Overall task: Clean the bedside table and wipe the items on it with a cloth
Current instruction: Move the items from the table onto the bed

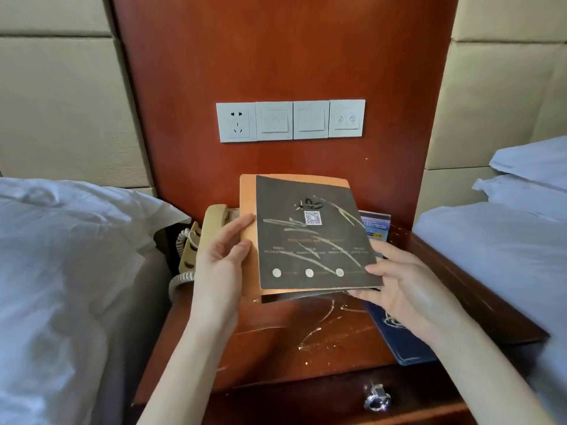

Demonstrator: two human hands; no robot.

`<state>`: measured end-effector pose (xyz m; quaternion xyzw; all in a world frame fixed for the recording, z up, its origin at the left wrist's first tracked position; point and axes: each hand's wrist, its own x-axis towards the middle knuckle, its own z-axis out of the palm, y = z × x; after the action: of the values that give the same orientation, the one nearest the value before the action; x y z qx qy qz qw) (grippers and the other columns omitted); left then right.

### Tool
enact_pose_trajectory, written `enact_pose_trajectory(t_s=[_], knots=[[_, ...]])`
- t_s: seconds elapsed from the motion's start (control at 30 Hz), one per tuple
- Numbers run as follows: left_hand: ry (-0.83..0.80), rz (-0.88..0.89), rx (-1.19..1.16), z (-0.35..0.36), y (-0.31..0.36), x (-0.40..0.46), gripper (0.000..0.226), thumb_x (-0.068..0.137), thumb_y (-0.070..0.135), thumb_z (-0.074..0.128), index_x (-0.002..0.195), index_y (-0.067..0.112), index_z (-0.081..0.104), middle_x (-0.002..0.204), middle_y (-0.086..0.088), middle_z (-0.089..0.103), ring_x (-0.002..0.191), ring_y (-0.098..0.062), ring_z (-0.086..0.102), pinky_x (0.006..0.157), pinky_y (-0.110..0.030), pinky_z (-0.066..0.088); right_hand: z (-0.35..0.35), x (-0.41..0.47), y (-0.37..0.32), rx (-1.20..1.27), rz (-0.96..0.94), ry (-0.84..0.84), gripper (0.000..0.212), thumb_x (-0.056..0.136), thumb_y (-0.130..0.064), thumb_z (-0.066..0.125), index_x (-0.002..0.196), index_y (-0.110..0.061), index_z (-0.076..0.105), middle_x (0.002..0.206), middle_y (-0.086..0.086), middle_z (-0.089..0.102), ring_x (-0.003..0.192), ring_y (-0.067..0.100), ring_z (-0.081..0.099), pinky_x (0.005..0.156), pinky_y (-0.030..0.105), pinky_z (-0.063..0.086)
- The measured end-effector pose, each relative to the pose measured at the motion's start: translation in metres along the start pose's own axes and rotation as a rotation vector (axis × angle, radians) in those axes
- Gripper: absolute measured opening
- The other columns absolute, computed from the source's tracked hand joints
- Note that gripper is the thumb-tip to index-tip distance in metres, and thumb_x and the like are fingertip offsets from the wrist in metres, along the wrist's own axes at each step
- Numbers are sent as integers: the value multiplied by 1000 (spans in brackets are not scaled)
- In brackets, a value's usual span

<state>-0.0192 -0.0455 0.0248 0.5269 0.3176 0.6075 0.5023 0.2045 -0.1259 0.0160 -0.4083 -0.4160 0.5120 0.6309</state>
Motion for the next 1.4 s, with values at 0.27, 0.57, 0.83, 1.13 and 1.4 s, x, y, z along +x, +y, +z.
enact_pose_trajectory(t_s=[0.27,0.57,0.83,1.13,1.4], knots=[[-174,-51,86,69,-21,32,43,99,11,43,136,33,43,110,22,68,101,1,64,72,-20,49,-54,9,-52,-21,-61,113,49,88,16,33,121,-10,57,107,11,71,98,27,69,67,42,58],[-532,-174,155,168,-39,46,43,102,23,40,140,43,35,128,7,62,114,-18,61,92,-38,52,-144,16,-101,-73,-69,301,51,86,19,31,110,-13,63,92,2,74,84,23,72,60,39,58],[-707,-271,224,276,-63,45,28,100,31,42,111,55,50,113,2,67,85,-17,68,55,-25,55,-235,-17,-116,-84,-150,515,49,85,18,34,103,-13,67,103,7,72,89,23,72,61,37,58],[-842,-245,351,348,-101,53,52,95,10,51,89,61,42,96,11,67,68,-13,68,64,-32,61,-295,-15,-131,-262,-87,684,50,89,14,35,124,-15,57,119,1,62,106,22,62,75,37,55],[-819,-275,391,376,-125,47,52,96,7,50,138,36,40,99,-1,66,72,-17,64,71,-33,60,-327,-19,-129,-638,107,907,24,78,1,56,80,-20,67,60,-1,46,55,15,35,50,25,29]])
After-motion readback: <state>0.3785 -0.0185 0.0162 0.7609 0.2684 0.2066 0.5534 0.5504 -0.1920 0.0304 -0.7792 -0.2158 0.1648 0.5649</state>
